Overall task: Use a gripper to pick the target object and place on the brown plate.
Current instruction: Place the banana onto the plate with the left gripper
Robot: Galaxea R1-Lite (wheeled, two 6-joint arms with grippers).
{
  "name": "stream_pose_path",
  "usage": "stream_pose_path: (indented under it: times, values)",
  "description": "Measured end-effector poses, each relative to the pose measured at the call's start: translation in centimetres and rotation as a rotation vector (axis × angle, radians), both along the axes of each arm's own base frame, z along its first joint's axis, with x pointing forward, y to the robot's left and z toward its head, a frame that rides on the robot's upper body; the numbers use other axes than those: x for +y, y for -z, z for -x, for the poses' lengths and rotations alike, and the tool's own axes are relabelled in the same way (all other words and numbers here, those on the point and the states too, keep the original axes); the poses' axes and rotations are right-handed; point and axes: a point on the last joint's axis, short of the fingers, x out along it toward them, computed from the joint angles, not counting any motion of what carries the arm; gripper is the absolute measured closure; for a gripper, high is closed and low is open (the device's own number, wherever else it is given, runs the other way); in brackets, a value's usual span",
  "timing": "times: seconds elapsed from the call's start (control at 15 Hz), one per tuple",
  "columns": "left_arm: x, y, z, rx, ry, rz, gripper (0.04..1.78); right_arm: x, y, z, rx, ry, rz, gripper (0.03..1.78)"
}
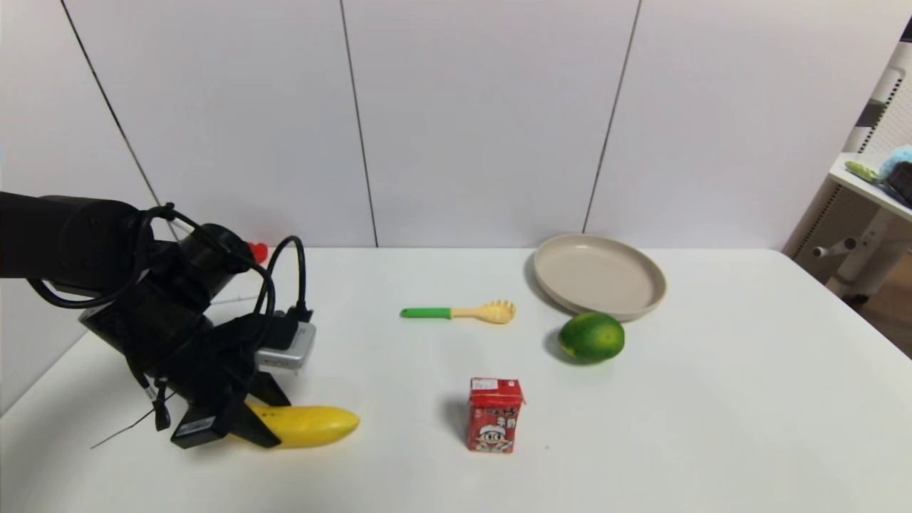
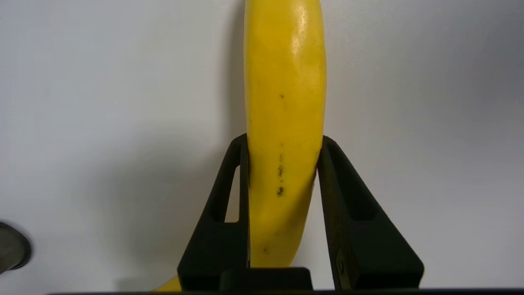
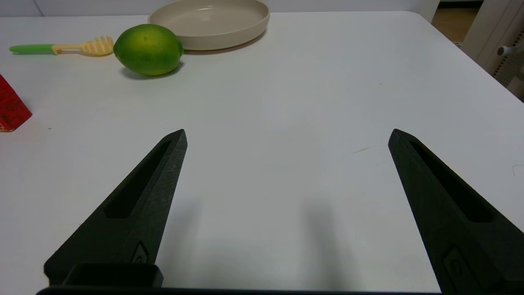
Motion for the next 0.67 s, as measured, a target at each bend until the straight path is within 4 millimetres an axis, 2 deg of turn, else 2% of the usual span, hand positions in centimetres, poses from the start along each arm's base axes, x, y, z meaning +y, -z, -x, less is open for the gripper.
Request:
stream_pose_path:
  times: [0.13,0.27,0.47,0.67]
  values:
    - [-0.2,-1.7,-0.2,-0.068,0.002,0.014,1.3,0.0,0.0,0.0,0.0,0.0,0.0,0.11]
    - [-1.0,-4.3,-0.6,-0.166,0.003,0.042,1.3,0.0,0.0,0.0,0.0,0.0,0.0,0.11]
    - [-2.9,-9.0,-1.0,-0.316,-0.006,0.114,1.3,0.0,0.0,0.0,0.0,0.0,0.0,0.11]
    - [-5.5,-12.5,-1.7,-0.425,0.004,0.199,1.3,0.0,0.0,0.0,0.0,0.0,0.0,0.11]
